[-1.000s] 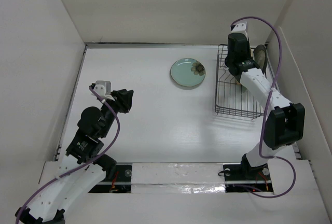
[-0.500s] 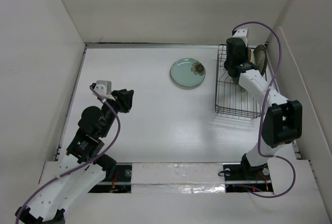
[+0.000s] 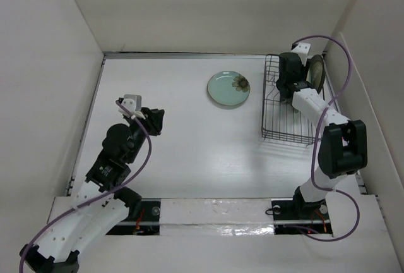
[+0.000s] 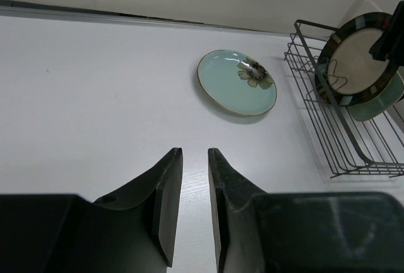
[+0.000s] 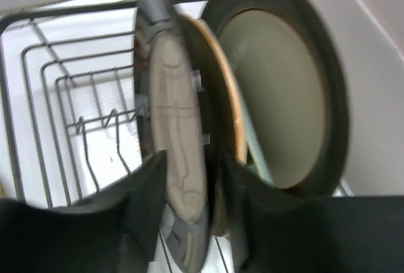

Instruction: Load the plates into the dish rack

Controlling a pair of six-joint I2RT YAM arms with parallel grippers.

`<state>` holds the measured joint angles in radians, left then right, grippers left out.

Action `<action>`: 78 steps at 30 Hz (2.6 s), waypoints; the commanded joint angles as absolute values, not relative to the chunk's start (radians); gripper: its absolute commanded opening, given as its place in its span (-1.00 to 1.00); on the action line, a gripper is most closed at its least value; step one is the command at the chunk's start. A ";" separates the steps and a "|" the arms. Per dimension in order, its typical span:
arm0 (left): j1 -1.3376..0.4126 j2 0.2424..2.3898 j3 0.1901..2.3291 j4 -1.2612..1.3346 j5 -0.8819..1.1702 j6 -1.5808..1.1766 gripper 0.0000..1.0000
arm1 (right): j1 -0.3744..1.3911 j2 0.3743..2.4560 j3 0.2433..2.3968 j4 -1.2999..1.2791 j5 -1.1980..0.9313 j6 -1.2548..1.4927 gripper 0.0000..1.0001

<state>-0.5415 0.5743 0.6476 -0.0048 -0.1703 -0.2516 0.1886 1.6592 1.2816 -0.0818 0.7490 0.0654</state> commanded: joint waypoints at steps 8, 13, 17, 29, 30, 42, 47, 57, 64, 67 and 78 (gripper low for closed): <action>-0.537 0.669 0.695 0.028 -0.181 -0.307 -0.78 | 0.245 1.480 1.264 0.021 0.644 0.170 0.41; -0.537 0.732 0.735 0.012 -0.193 -0.348 -1.00 | 0.382 1.335 1.117 0.162 0.635 0.256 0.36; -0.537 0.840 0.790 0.021 -0.158 -0.426 -1.00 | 0.472 1.200 0.950 0.285 0.493 0.317 -0.43; -0.578 1.271 0.885 0.284 -0.104 -0.655 -0.75 | 0.525 1.037 0.847 0.267 0.281 0.431 -1.00; -0.578 1.301 0.893 0.316 -0.107 -0.661 -0.63 | 0.525 1.010 0.819 0.291 0.284 0.434 -0.99; -0.518 1.782 1.084 0.480 -0.041 -0.755 0.05 | 0.535 0.769 0.582 0.281 0.250 0.482 -0.68; -0.509 1.963 1.254 0.451 0.029 -0.768 0.10 | 0.535 0.768 0.549 0.327 0.192 0.505 -0.68; -0.509 2.184 1.485 0.312 0.011 -0.790 0.03 | 0.545 0.773 0.488 0.408 0.184 0.554 -0.69; -0.500 2.247 1.508 0.321 0.049 -0.833 -0.14 | 0.545 0.798 0.479 0.426 0.160 0.566 -0.69; -0.500 2.273 1.500 0.371 0.064 -0.856 -0.36 | 0.545 0.801 0.477 0.430 0.162 0.565 -0.69; -0.451 2.021 1.165 0.719 0.009 -0.807 -1.00 | 0.535 0.830 0.479 0.425 0.172 0.546 -0.65</action>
<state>-0.4839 2.1796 1.2469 0.6094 0.0444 -0.8917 0.5373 0.8150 0.4751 0.3698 0.1719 0.5537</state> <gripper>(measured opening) 0.065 0.170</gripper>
